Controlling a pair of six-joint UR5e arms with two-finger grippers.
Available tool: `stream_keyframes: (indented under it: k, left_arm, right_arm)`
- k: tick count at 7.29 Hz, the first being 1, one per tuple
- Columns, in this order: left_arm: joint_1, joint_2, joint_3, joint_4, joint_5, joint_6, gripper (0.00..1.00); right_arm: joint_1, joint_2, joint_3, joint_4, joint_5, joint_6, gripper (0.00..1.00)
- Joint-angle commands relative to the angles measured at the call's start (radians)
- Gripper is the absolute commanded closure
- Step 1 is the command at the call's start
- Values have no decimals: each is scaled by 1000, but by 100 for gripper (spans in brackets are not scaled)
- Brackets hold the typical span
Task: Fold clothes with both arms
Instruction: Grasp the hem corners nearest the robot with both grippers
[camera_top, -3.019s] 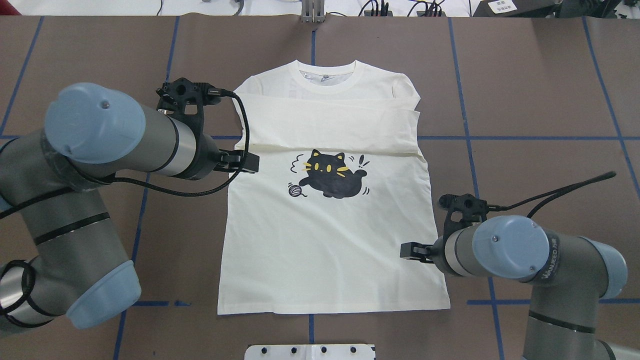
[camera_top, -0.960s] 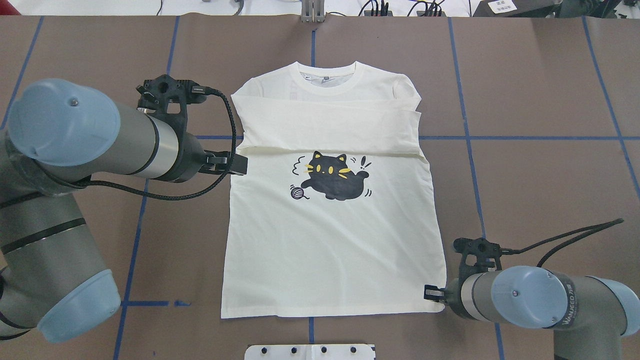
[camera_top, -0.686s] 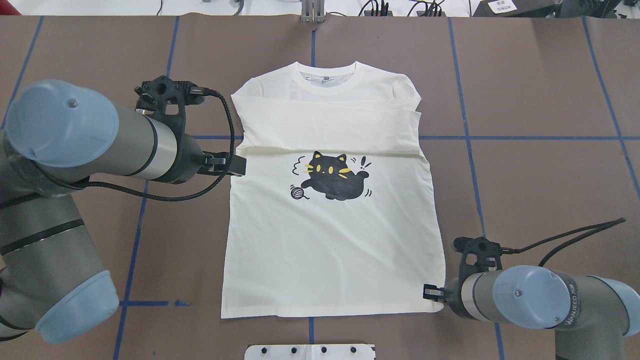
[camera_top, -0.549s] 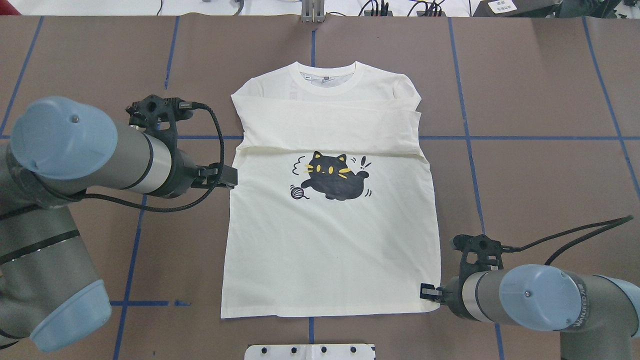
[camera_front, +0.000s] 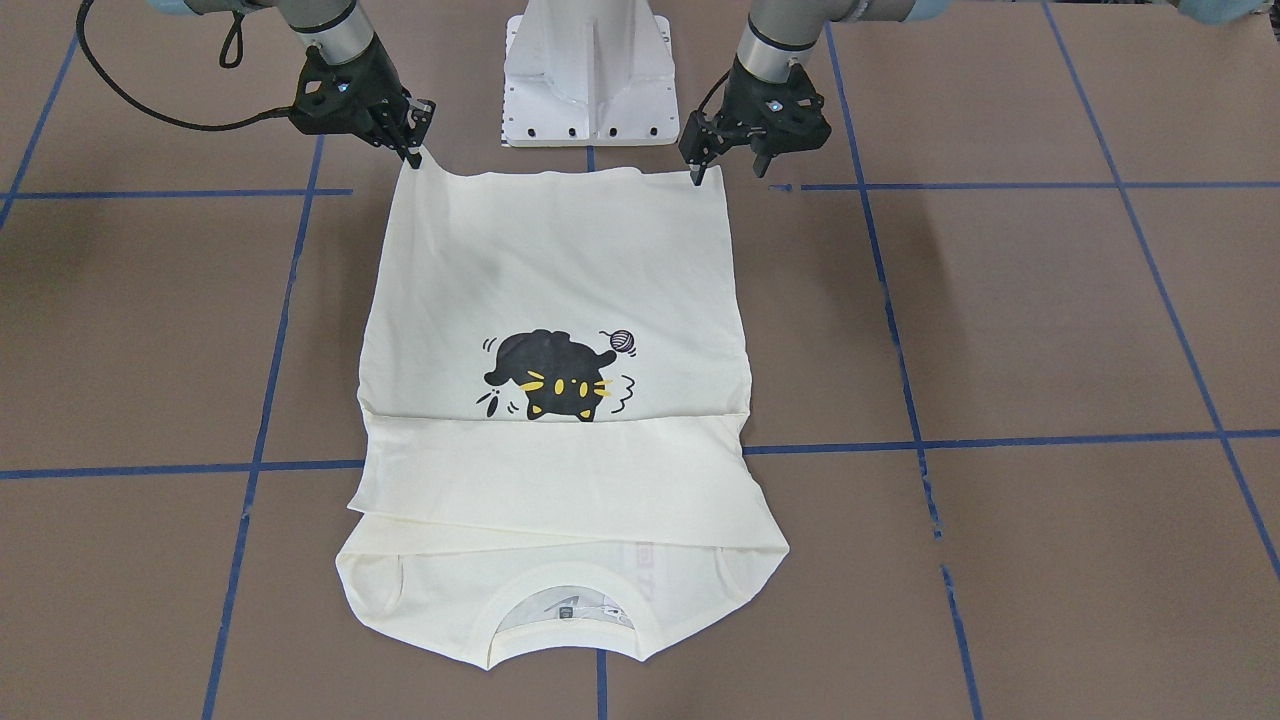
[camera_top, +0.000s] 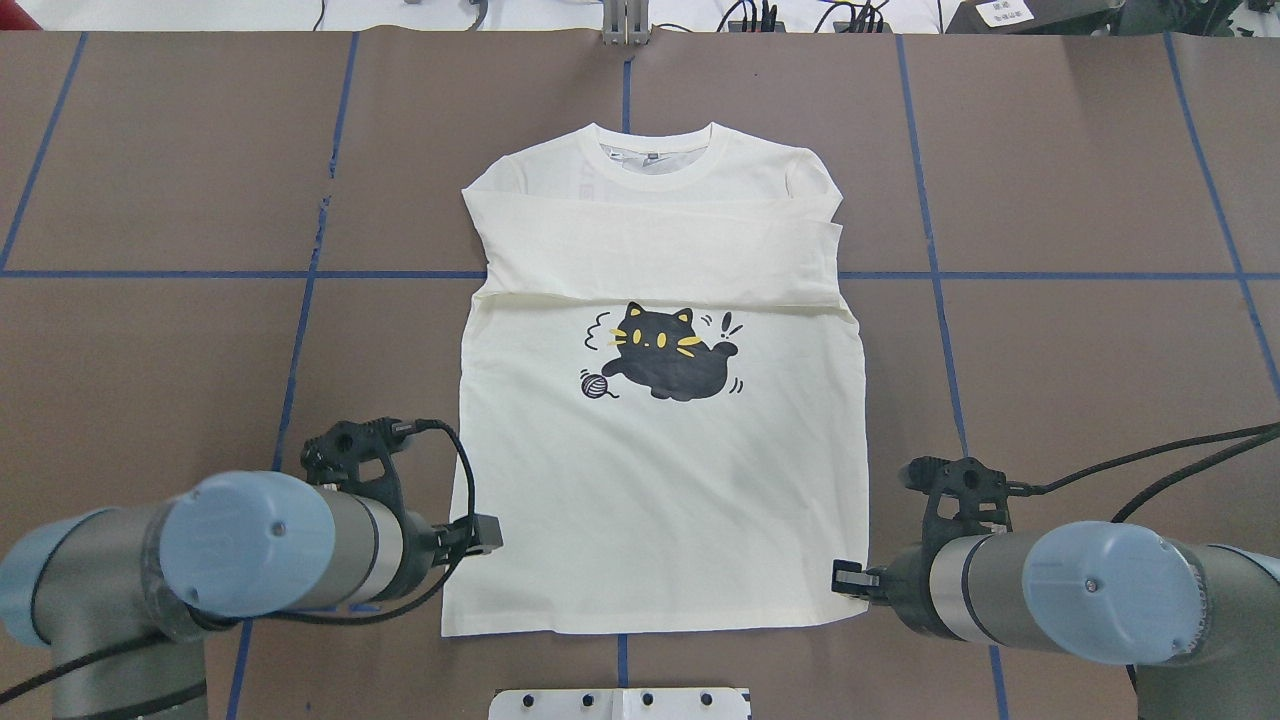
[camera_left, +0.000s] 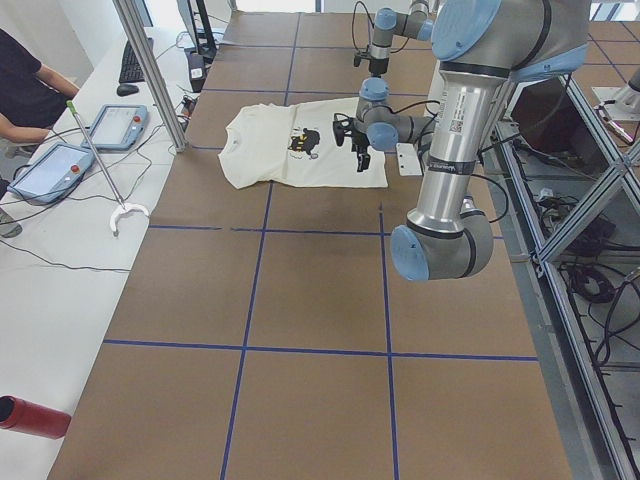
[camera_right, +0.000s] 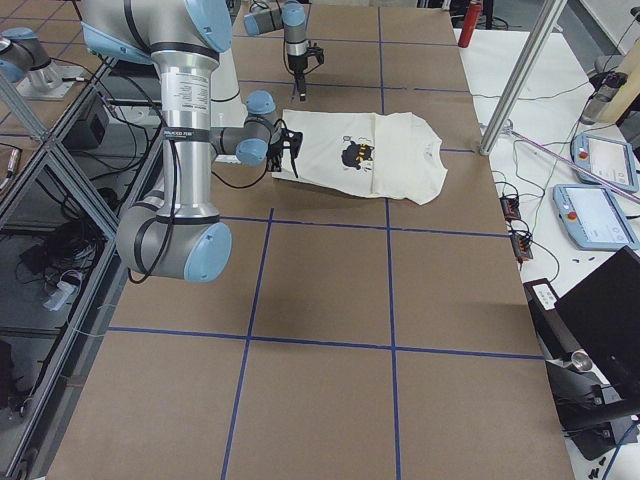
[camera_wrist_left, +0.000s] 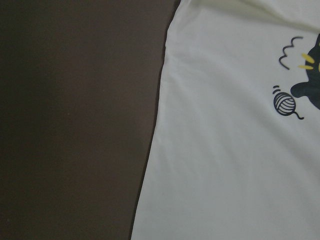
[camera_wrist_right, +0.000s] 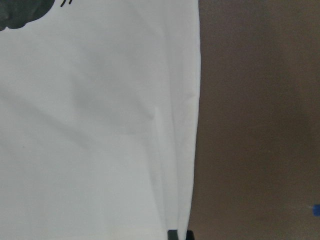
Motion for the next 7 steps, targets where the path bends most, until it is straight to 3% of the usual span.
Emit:
stream_keyframes:
  k: [1, 2, 7]
  left_arm:
    - [80, -3, 50, 11, 38, -59, 11]
    - [83, -11, 91, 10, 45, -56, 14]
    - [85, -17, 105, 11, 45, -57, 27]
  right_arm:
    - [6, 4, 0, 1, 1, 0, 100]
    - [8, 6, 0, 1, 1, 0, 100]
    - [23, 6, 3, 1, 5, 0, 100]
